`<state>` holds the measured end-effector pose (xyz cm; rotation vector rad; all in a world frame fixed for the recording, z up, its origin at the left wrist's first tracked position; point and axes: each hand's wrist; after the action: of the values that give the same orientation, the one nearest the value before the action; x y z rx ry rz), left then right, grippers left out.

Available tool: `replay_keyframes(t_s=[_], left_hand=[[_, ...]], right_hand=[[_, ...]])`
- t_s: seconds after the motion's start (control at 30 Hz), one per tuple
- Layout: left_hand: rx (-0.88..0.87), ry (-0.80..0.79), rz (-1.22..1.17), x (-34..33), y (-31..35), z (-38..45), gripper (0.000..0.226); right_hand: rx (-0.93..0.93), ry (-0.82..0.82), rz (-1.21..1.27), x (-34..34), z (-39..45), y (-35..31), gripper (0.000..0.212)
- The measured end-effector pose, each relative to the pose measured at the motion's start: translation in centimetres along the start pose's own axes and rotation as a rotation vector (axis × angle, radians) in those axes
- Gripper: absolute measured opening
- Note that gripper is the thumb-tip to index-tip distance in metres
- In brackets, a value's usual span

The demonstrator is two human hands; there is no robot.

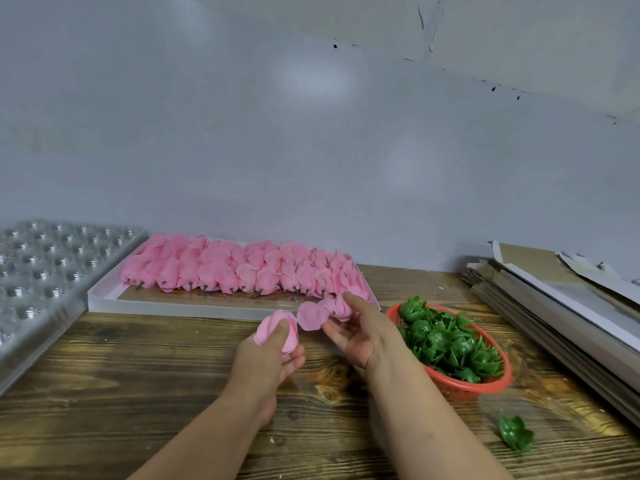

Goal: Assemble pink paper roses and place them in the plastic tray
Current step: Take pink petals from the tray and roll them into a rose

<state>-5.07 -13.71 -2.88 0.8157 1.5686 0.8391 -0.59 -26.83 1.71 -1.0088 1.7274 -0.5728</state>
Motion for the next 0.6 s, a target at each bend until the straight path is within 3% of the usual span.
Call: replay_keyframes(t_s=[0.17,0.4,0.5,0.6], left_hand=[[0.008,0.002,0.015,0.0,0.0,0.1,0.021],[0.037,0.007,0.006,0.0,0.1,0.0,0.02],[0.04,-0.014,0.002,0.2,0.5,0.0,0.019],[0.05,-0.045,-0.052,0.5,1.3,0.1,0.023]], right_hand=[[-0.003,0.073,-0.054,0.0,0.0,0.0,0.02],[-0.046,-0.026,0.041,0.0,-0.6,0.2,0.022],[0.024,-0.018,0.022,0.6,-0.8,0.6,0.018],[0.142,0.079,-0.182,1.5,-0.9,1.3,0.013]])
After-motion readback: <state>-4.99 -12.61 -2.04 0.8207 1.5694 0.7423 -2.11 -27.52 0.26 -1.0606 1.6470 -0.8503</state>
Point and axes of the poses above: each hand's wrist, its own z-axis towards the middle knuckle, its own x-axis out of the back of the hand, y = z × x, and after that the axes turned 7 degrees about -y, right-handed
